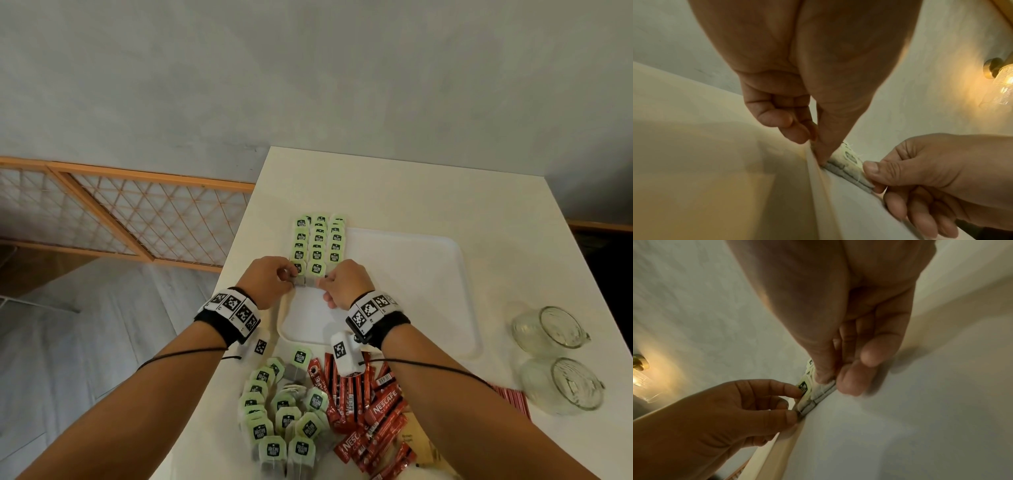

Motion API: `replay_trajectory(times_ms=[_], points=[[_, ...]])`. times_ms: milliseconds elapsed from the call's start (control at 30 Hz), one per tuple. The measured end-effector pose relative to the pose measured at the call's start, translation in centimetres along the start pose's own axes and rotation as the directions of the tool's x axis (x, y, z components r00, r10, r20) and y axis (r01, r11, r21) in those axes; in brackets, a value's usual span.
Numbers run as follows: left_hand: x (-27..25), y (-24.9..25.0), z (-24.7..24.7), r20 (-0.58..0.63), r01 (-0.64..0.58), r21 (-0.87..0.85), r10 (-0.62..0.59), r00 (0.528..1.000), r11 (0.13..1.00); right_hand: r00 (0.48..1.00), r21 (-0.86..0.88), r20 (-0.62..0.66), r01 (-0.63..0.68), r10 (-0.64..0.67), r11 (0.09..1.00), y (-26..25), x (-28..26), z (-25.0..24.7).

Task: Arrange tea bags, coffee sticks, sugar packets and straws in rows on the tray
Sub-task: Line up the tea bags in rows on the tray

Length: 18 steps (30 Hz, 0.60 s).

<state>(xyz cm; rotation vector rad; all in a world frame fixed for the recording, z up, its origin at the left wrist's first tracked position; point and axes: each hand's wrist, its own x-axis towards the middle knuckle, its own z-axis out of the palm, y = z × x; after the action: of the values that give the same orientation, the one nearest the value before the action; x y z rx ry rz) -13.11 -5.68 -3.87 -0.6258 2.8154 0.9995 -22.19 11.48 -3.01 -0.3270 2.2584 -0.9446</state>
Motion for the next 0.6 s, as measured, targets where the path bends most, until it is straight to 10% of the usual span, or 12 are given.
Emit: replay_trajectory(times_ms=[300, 600], points=[[-3.8, 0.9, -2.2, 0.128, -0.118, -0.025, 0.121, 0.984, 0.993, 0.968, -0.032, 0.113, 0.227, -0.223, 0.973, 2.2, -4.6, -1.0], [-9.9, 2.6, -3.3, 0.468, -0.179, -0.024, 0.169, 0.868, 0.984, 0.903, 0.043, 0.271, 0.334, -0.333, 0.942, 5.5, -10.2, -0.1]])
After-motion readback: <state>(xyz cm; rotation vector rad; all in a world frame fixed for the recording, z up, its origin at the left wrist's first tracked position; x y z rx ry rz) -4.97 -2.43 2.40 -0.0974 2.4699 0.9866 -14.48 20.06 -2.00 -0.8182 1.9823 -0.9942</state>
